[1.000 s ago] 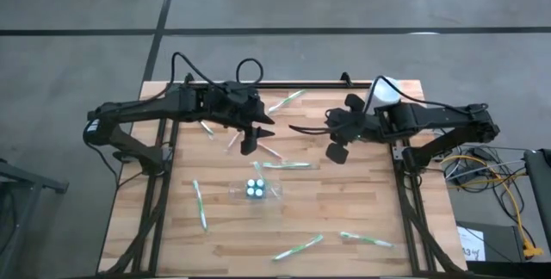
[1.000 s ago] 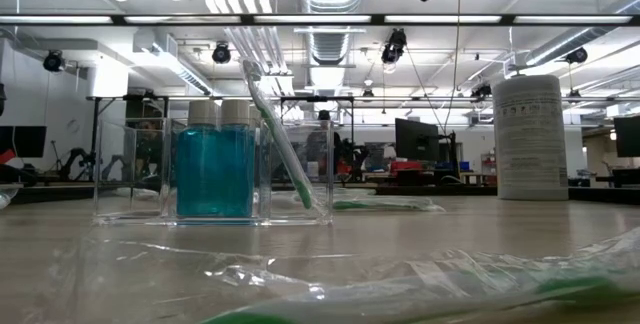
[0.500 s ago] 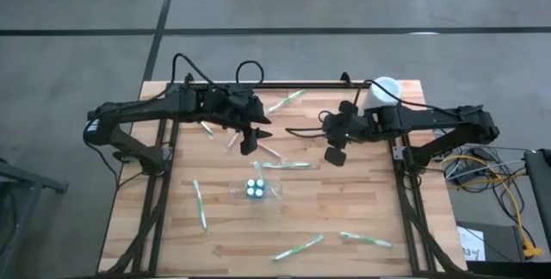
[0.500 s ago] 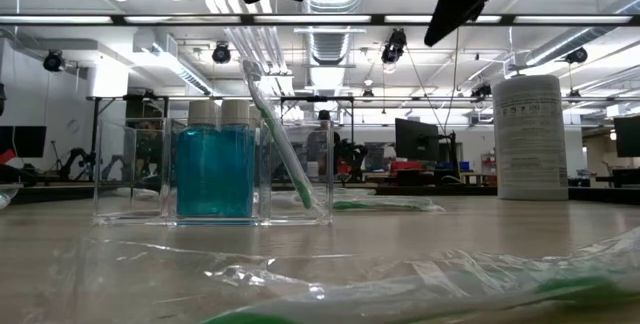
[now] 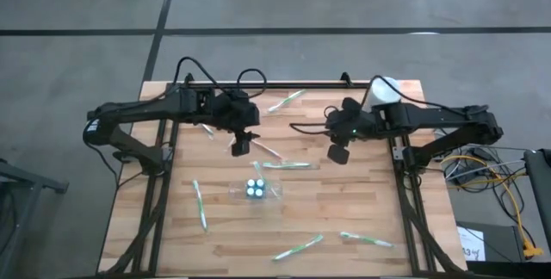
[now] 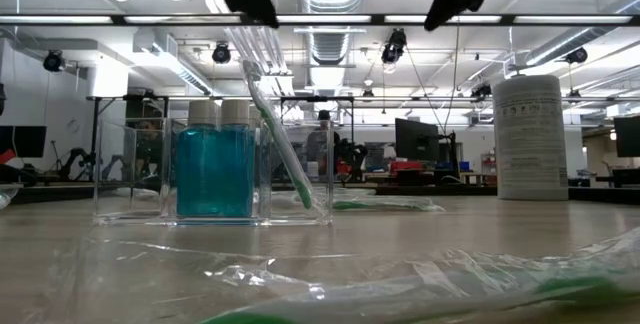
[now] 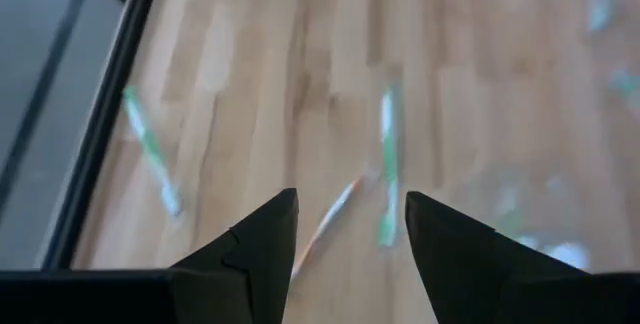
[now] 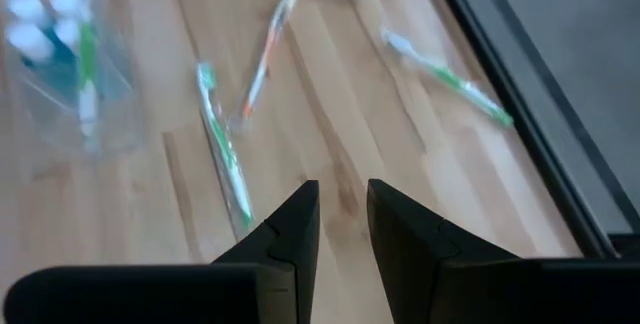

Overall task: Pick & Place toothbrushing station
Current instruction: Put the green toothbrush into the transparent organizer

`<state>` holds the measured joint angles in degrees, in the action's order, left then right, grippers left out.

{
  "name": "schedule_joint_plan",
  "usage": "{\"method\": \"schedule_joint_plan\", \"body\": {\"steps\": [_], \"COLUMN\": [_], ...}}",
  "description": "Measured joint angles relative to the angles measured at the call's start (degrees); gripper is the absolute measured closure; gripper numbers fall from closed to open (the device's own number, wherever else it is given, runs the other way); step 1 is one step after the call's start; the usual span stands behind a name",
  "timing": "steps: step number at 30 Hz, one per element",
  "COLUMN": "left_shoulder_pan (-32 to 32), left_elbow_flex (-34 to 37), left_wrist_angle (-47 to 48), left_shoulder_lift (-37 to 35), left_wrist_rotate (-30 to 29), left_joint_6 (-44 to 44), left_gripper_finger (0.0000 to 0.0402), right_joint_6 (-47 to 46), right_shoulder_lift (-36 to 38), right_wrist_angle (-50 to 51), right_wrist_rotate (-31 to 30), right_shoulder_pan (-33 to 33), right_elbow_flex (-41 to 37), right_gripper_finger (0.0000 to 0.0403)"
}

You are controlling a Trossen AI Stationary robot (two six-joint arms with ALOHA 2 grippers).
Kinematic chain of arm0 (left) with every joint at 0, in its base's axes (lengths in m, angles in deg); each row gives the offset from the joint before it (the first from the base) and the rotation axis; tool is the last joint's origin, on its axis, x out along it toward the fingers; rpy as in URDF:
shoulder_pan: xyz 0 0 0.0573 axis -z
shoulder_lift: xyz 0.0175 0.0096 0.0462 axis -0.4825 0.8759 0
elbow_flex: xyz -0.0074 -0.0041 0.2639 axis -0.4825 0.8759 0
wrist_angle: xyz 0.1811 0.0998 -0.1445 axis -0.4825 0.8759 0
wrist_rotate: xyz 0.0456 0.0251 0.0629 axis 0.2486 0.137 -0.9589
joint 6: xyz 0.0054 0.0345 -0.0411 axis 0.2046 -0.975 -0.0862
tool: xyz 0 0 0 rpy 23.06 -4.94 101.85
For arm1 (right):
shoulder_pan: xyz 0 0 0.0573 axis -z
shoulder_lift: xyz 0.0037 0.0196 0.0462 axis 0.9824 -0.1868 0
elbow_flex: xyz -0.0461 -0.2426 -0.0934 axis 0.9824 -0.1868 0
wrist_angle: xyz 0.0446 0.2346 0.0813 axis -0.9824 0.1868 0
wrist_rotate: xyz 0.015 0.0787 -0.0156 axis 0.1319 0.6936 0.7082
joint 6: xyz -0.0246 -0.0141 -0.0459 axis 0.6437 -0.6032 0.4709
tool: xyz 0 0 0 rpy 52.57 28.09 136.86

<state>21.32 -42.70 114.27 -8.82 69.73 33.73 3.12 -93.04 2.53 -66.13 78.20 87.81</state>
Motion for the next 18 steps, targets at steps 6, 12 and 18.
{"method": "schedule_joint_plan", "body": {"steps": [6,12,18], "left_shoulder_pan": [-0.62,-0.66,-2.59], "left_elbow_flex": [7.37,14.93,20.79], "left_wrist_angle": [-1.70,-5.95,-13.73], "left_shoulder_lift": [0.04,0.04,-0.85], "left_wrist_rotate": [-1.09,0.27,5.43], "left_joint_6": [-3.42,-7.65,-10.38], "left_gripper_finger": [0.0209,0.0209,0.0209], "right_joint_6": [2.46,4.26,3.40], "right_shoulder_lift": [2.60,4.76,5.55], "right_wrist_angle": [-0.18,-0.44,-0.94], "right_wrist_rotate": [-0.11,-0.13,-0.06], "right_shoulder_pan": [-0.02,-0.04,-0.09], "right_elbow_flex": [3.89,6.36,6.96], "right_gripper_finger": [0.0321,0.0321,0.0321]}}
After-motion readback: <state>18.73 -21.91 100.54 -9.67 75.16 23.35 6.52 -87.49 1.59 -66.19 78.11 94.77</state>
